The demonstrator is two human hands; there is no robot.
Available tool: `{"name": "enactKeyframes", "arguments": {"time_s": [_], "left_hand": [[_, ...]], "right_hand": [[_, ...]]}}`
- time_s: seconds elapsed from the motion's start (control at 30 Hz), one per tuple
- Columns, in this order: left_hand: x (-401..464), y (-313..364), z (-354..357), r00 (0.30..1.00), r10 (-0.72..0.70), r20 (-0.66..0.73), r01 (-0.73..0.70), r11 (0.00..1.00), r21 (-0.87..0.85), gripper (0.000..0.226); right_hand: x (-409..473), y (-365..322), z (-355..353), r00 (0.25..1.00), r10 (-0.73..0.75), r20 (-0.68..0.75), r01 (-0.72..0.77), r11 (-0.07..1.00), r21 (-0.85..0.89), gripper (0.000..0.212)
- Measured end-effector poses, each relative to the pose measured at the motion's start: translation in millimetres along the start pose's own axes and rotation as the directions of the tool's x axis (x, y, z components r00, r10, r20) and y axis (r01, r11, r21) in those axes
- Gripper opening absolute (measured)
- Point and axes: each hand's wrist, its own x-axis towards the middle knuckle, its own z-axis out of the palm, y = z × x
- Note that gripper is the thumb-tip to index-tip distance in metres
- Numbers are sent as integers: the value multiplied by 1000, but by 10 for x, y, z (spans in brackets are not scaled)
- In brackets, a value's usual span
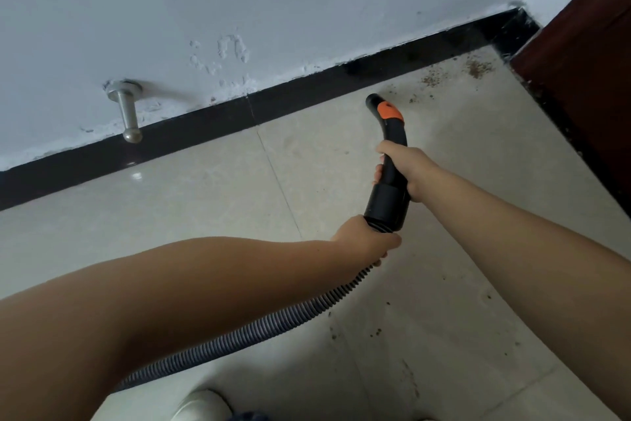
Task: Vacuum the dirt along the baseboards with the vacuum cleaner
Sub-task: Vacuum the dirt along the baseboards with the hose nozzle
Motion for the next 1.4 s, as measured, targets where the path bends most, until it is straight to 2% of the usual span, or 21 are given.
{"name": "enactKeyframes", "arguments": {"time_s": [0.17, 0.27, 0.47, 0.67, 0.83, 0.97, 1.13, 1.3, 1.4], "left_hand": [[-74, 172, -160, 992, -39, 116, 46, 998, -51, 33], [-116, 197, -258, 987, -27, 157, 40, 996, -83, 28], [3, 160, -562, 991, 14, 133, -9, 999, -39, 37], [180, 275, -507, 994, 67, 81, -74, 993, 88, 36], [266, 514, -320, 996, 73, 48, -78, 990, 113, 34], [277, 510, -101, 998, 58, 8, -59, 998, 35, 24], [227, 245, 171, 999, 34, -23, -35, 999, -23, 26], [86, 118, 423, 999, 48, 6, -48, 999, 1, 25], [30, 113, 476, 999, 32, -31, -33, 999, -25, 26]], "right_hand": [[-67, -153, 45, 997, 36, -75, -39, 998, -39, 19], [-129, -241, 126, 990, 65, -126, -75, 995, -69, 18], [-36, -278, 353, 982, 46, -185, -42, 999, 21, 24], [103, -303, 172, 982, 17, -190, 4, 994, 112, 22], [175, -497, -35, 991, 26, -134, -13, 995, 100, 25], [200, -549, -69, 1000, -3, -24, 2, 999, -46, 23], [171, -291, -143, 998, -53, -27, 50, 991, -126, 18], [102, -67, -382, 998, -51, -45, 45, 991, -123, 15], [40, -60, -371, 998, -64, -16, 61, 990, -131, 12]]}}
